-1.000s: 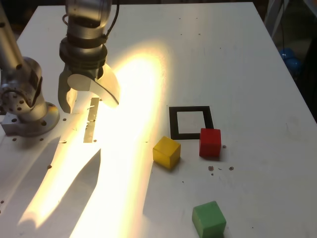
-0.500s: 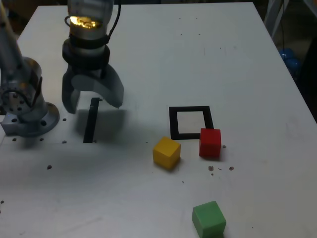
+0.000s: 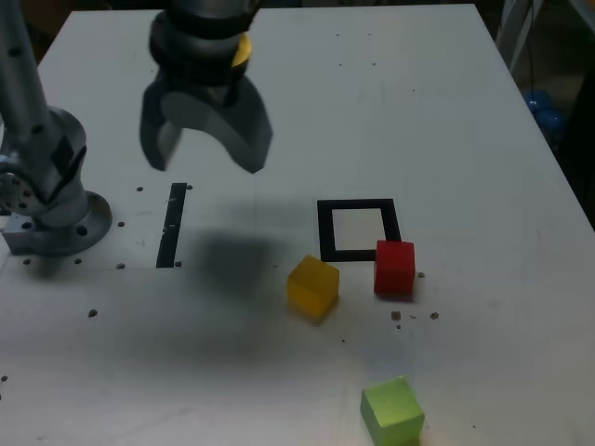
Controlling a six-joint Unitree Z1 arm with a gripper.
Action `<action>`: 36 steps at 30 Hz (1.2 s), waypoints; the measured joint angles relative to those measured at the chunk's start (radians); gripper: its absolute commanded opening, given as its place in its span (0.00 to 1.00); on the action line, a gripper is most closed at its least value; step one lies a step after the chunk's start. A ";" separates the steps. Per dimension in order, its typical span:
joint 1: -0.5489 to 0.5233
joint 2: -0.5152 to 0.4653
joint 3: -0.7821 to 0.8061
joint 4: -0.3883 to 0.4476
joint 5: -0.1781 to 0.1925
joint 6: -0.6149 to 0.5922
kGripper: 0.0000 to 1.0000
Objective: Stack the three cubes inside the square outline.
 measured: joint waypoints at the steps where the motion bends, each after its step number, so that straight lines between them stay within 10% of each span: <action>1: -0.008 0.020 -0.033 0.016 0.008 0.000 0.96; 7: -0.061 0.170 -0.229 0.120 0.069 -0.001 0.96; 24: -0.109 0.387 -0.777 0.122 0.054 0.004 0.96; 36: -0.108 0.512 -0.740 0.079 0.037 0.005 0.96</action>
